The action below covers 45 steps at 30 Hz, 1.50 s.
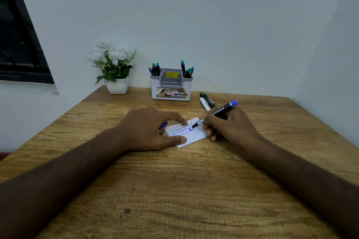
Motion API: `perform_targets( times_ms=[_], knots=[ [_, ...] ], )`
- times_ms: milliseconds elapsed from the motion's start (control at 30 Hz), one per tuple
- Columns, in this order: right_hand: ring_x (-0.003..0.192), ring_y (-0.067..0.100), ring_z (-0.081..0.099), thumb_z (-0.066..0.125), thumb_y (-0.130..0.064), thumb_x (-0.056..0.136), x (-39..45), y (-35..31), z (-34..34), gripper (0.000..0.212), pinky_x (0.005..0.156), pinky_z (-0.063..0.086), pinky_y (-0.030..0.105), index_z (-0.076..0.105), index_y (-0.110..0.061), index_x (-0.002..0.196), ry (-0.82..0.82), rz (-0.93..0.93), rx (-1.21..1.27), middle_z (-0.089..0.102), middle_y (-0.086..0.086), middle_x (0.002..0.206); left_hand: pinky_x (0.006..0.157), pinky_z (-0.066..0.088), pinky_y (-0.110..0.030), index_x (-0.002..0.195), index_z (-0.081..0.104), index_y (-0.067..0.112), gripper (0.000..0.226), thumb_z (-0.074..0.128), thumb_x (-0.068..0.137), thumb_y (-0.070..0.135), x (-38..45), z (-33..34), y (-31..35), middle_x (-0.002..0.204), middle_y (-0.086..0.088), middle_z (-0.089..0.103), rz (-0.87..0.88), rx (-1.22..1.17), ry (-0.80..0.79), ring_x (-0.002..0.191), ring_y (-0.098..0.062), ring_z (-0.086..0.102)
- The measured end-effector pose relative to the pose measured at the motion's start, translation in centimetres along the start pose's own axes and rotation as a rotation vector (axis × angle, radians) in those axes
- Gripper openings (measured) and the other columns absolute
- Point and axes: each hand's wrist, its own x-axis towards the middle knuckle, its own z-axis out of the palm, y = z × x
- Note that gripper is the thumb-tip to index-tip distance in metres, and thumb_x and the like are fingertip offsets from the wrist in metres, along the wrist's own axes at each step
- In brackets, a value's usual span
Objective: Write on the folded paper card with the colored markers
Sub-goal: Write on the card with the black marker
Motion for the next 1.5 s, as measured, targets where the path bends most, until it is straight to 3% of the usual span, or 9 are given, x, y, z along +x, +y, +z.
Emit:
perform_targets(
  times_ms=[200, 467, 1100, 1500],
  knots=[
    [0.063, 0.032, 0.068, 0.066, -0.012, 0.094, 0.0, 0.0, -0.5, 0.018, 0.063, 0.057, 0.037, 0.078, 0.001, 0.089, 0.006, 0.015, -0.007, 0.079, 0.016, 0.077, 0.056, 0.031, -0.025, 0.134, 0.049, 0.062, 0.060, 0.039, 0.082, 0.090, 0.0, 0.1, -0.1, 0.060, 0.010, 0.053, -0.005, -0.015, 0.006, 0.061, -0.003, 0.051],
    [0.056, 0.025, 0.068, 0.064, -0.010, 0.095, -0.2, -0.3, -0.3, 0.019, 0.053, 0.055, 0.027, 0.078, 0.003, 0.087, 0.020, 0.012, -0.028, 0.079, 0.015, 0.075, 0.057, 0.033, -0.025, 0.134, 0.048, 0.063, 0.059, 0.039, 0.083, 0.090, 0.0, 0.3, -0.1, 0.061, 0.011, 0.055, -0.006, -0.011, 0.013, 0.062, -0.001, 0.052],
    [0.055, 0.024, 0.070, 0.066, -0.011, 0.095, -0.2, -0.3, -1.0, 0.019, 0.055, 0.056, 0.029, 0.079, -0.001, 0.085, 0.051, -0.005, -0.065, 0.079, 0.013, 0.074, 0.057, 0.033, -0.024, 0.134, 0.049, 0.063, 0.060, 0.038, 0.082, 0.090, 0.0, 0.1, 0.0, 0.061, 0.010, 0.055, -0.006, -0.026, -0.012, 0.063, -0.003, 0.054],
    [0.055, 0.019, 0.073, 0.065, -0.012, 0.099, -0.1, -0.3, -1.3, 0.020, 0.053, 0.054, 0.022, 0.080, -0.002, 0.091, 0.056, 0.003, -0.075, 0.080, 0.009, 0.075, 0.056, 0.033, -0.025, 0.132, 0.049, 0.064, 0.064, 0.034, 0.078, 0.094, 0.0, 0.2, -0.1, 0.061, 0.010, 0.056, -0.007, -0.041, 0.000, 0.062, -0.002, 0.054]
  ],
)
